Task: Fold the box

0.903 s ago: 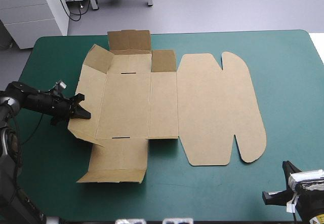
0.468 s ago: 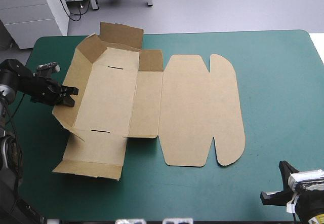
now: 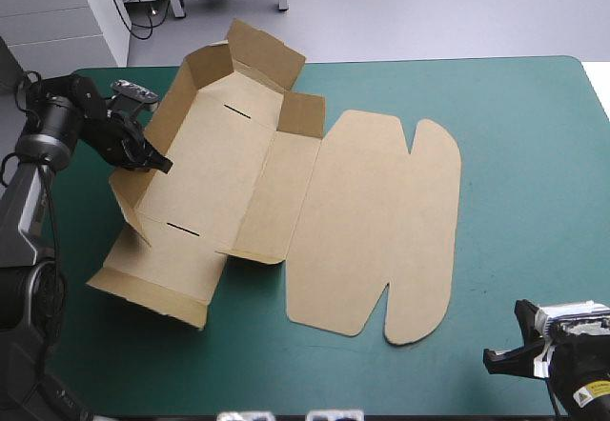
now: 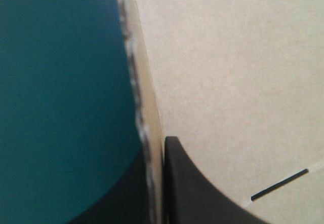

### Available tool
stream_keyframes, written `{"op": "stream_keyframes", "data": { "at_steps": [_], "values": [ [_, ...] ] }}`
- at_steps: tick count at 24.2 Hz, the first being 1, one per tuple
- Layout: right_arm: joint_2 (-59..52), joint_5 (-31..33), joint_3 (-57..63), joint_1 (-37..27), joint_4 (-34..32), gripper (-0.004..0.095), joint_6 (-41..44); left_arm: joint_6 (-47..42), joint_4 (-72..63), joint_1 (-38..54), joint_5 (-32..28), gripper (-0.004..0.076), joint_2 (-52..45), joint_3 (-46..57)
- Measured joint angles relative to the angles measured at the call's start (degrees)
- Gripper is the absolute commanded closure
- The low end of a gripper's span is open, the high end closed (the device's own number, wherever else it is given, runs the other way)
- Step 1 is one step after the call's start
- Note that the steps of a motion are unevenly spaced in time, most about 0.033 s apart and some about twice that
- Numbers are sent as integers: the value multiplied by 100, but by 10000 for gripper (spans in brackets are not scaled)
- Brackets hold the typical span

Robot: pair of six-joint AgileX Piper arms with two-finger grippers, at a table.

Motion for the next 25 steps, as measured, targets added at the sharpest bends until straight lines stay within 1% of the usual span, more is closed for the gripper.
{"op": "stream_keyframes", "data": {
  "at_steps": [5, 11, 13, 14, 15, 16, 18, 19, 25],
  "values": [
    [402, 0, -78, 0, 184, 925, 0, 555, 1080, -656, 5, 731, 0, -234],
    [589, -43, -227, 0, 263, 925, 0, 1509, 2065, -1402, -73, 731, 0, -383],
    [589, -38, -227, 0, 289, 925, 0, 1630, 2295, -1661, -493, 731, 0, -383],
    [589, -32, -227, 0, 312, 925, 0, 1684, 2379, -1847, -843, 731, 0, -383],
    [589, -26, -227, 0, 317, 925, 0, 1709, 2412, -1964, -1054, 731, 0, -383],
    [589, -22, -227, 0, 333, 925, 0, 1748, 2441, -2213, -1447, 731, 0, -383],
    [589, -22, -227, 0, 373, 926, 0, 1767, 2621, -2622, -1962, 731, 0, -383],
    [589, -22, -227, 0, 392, 925, 0, 1773, 2843, -2869, -2114, 731, 0, -383],
    [589, -22, -227, 0, 397, 925, 0, 1759, 3424, -3643, -2184, 731, 0, -383]
  ]
}}
